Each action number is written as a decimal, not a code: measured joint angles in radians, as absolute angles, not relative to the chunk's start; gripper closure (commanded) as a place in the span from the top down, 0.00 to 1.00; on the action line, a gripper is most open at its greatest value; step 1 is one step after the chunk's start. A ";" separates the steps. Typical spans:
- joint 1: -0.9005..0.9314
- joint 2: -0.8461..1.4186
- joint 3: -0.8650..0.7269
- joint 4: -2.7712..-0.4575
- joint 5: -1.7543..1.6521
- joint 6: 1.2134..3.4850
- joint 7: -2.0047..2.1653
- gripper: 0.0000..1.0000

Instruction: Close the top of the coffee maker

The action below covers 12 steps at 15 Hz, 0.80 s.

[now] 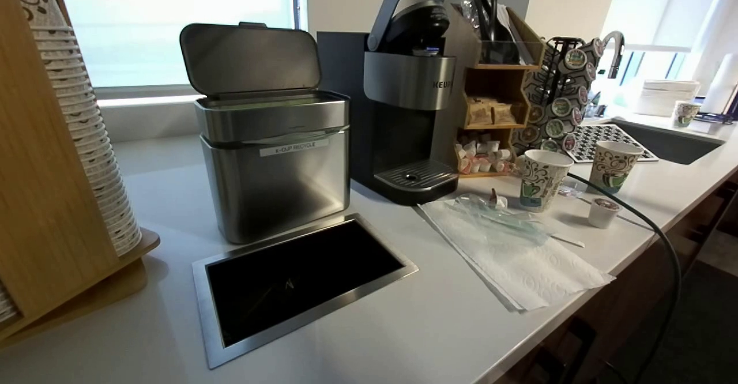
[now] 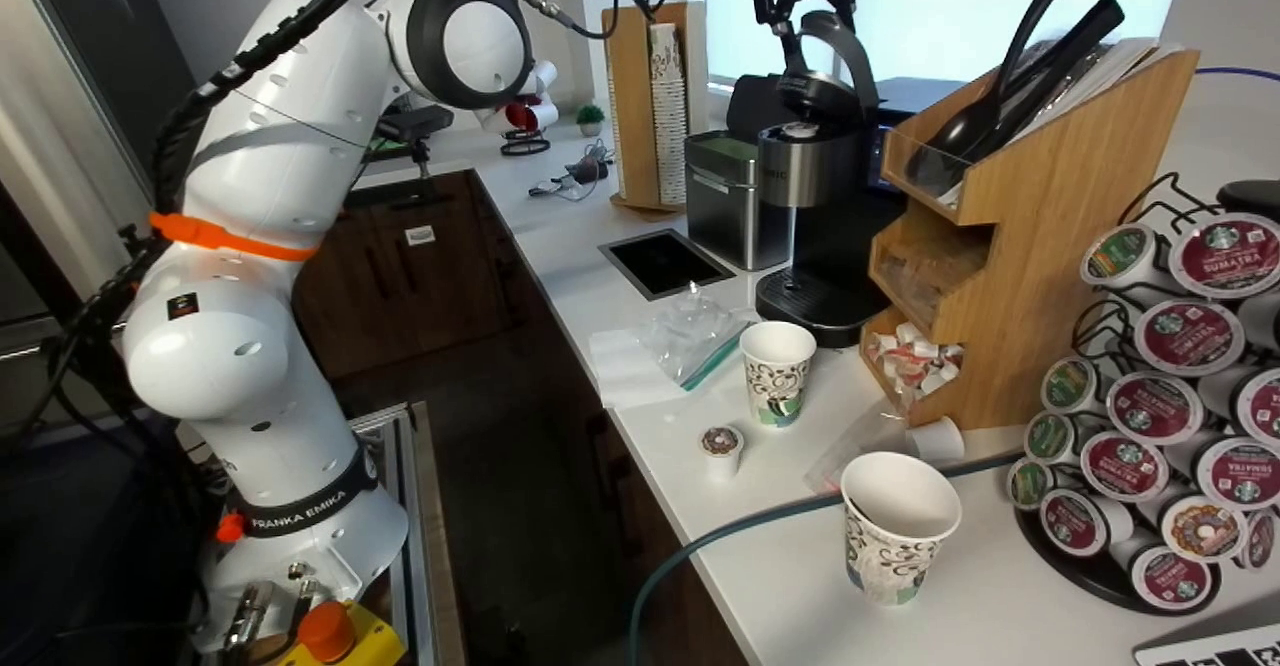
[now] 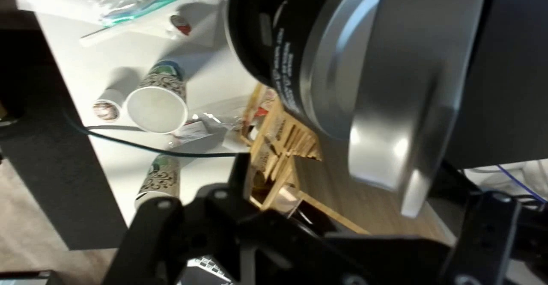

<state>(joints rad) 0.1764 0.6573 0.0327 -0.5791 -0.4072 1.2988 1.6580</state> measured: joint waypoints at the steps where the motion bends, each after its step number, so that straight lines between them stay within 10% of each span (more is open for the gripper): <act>1: 0.178 0.656 0.033 -0.579 -0.407 1.255 1.643 1.00; 12: 0.179 0.661 0.032 -0.635 -0.408 0.854 1.560 1.00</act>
